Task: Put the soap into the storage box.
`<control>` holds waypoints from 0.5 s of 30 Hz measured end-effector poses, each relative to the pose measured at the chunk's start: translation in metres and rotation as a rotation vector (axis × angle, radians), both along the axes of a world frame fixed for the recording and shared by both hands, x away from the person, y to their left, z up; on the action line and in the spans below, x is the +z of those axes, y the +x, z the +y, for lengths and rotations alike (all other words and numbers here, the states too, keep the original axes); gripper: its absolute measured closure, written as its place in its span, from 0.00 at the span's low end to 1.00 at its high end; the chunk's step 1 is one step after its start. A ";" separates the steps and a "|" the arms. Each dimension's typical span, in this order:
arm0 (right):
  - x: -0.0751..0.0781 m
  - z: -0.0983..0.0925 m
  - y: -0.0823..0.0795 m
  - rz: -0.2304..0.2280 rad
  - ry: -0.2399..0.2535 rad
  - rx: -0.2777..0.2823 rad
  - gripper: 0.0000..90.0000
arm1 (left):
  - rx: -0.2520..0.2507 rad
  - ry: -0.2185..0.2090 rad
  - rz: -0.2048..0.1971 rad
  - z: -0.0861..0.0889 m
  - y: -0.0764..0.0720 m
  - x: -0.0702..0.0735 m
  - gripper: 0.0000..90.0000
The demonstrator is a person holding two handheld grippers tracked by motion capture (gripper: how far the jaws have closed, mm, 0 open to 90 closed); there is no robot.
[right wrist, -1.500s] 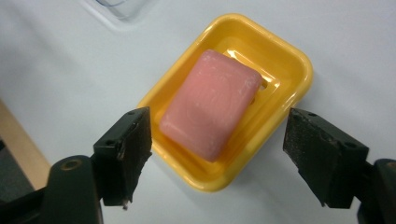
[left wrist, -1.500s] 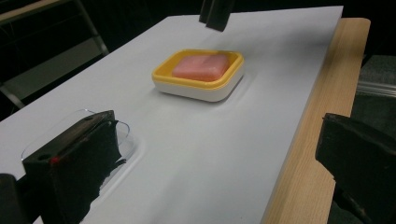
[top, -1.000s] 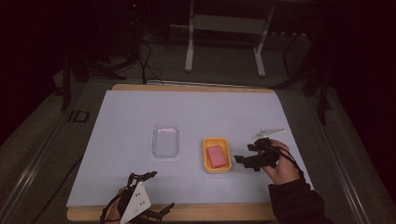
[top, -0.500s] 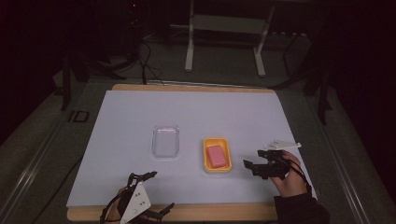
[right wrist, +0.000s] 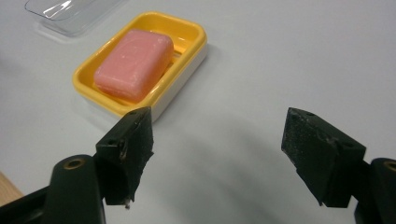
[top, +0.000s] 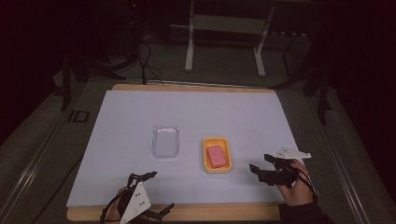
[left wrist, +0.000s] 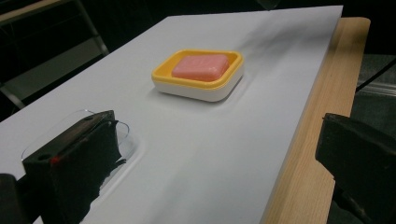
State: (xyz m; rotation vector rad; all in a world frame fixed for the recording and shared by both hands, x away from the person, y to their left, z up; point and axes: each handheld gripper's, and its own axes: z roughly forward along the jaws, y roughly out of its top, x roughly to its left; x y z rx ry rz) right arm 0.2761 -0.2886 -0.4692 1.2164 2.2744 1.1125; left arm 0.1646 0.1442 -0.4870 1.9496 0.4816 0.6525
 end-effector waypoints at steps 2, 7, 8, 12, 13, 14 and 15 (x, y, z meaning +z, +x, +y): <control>-0.001 -0.003 -0.003 -0.013 -0.004 -0.012 0.28 | 0.000 0.002 0.000 0.000 0.000 0.000 0.00; -0.004 -0.012 -0.009 -0.033 0.001 -0.055 0.28 | -0.002 -0.001 0.000 0.000 0.000 0.000 0.00; -0.005 -0.013 -0.009 -0.044 0.003 -0.066 0.28 | -0.002 -0.001 0.000 0.000 0.000 0.000 0.00; -0.006 -0.015 -0.008 -0.050 0.024 -0.086 0.28 | -0.002 0.003 0.001 0.001 0.000 0.000 0.00; -0.006 -0.015 -0.007 -0.045 0.029 -0.086 0.28 | -0.003 0.003 -0.001 0.000 0.000 0.000 0.00; -0.006 -0.015 -0.006 -0.045 0.030 -0.087 0.28 | -0.004 0.005 -0.001 0.000 0.000 0.000 0.00; -0.007 -0.015 -0.006 -0.048 0.032 -0.084 0.28 | -0.004 0.005 -0.001 0.000 0.000 0.000 0.00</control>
